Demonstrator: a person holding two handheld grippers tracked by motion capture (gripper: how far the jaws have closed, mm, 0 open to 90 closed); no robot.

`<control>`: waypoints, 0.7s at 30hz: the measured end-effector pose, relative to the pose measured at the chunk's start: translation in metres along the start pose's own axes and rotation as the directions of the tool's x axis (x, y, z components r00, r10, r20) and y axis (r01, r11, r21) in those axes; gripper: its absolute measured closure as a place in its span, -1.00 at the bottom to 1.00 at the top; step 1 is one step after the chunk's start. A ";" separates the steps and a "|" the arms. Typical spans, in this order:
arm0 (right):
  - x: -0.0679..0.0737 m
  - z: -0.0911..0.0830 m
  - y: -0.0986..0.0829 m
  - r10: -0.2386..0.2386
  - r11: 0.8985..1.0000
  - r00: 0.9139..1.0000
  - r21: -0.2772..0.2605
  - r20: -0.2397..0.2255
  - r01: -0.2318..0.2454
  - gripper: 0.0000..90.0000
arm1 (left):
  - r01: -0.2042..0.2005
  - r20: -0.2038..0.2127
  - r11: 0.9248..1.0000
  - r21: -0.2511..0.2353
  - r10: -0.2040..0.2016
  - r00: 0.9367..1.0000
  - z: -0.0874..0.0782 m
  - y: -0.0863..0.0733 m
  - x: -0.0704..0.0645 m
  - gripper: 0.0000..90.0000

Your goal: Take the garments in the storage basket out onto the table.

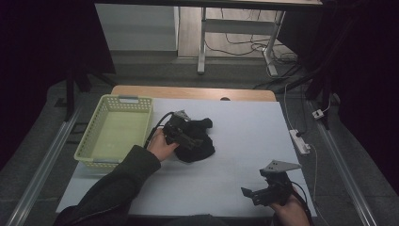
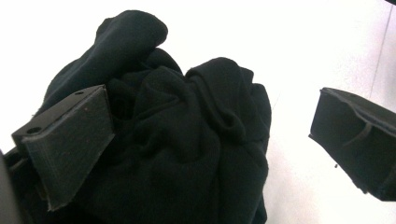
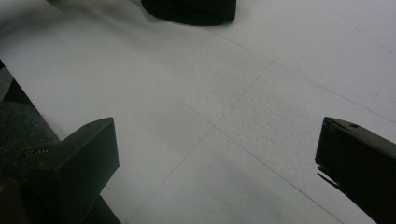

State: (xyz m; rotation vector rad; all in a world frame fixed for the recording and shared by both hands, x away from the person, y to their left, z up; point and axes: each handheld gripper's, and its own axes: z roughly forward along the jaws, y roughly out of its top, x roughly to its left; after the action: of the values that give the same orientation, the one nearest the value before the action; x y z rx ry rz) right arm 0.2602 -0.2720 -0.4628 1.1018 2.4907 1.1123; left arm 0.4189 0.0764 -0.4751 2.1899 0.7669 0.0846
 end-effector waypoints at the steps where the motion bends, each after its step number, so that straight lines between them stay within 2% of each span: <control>1: 0.000 0.000 0.000 0.000 1.000 1.000 0.000 -0.001 0.000 -1.00 | -0.002 0.004 1.000 -0.007 0.002 1.000 -0.002 0.000 0.000 -1.00; 10: 0.000 0.000 0.000 0.001 1.000 1.000 -0.001 0.000 -0.001 -1.00 | 0.000 0.047 0.998 -0.057 0.002 0.999 -0.016 -0.003 0.001 -1.00; 18: -0.001 -0.001 0.000 0.009 1.000 1.000 -0.008 -0.001 -0.009 -1.00 | -0.025 0.050 0.999 -0.048 0.028 0.998 -0.024 -0.003 -0.004 -1.00; 21: -0.001 -0.001 0.000 0.010 1.000 1.000 -0.009 -0.002 -0.010 -1.00 | -0.020 0.062 0.998 -0.053 0.023 0.998 -0.025 -0.005 -0.005 -0.99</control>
State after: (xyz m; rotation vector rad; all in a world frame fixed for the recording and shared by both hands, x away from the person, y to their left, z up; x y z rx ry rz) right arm 0.2601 -0.2734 -0.4621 1.1121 2.4818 1.1262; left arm 0.4052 0.0931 -0.4604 2.1418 0.6986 0.0468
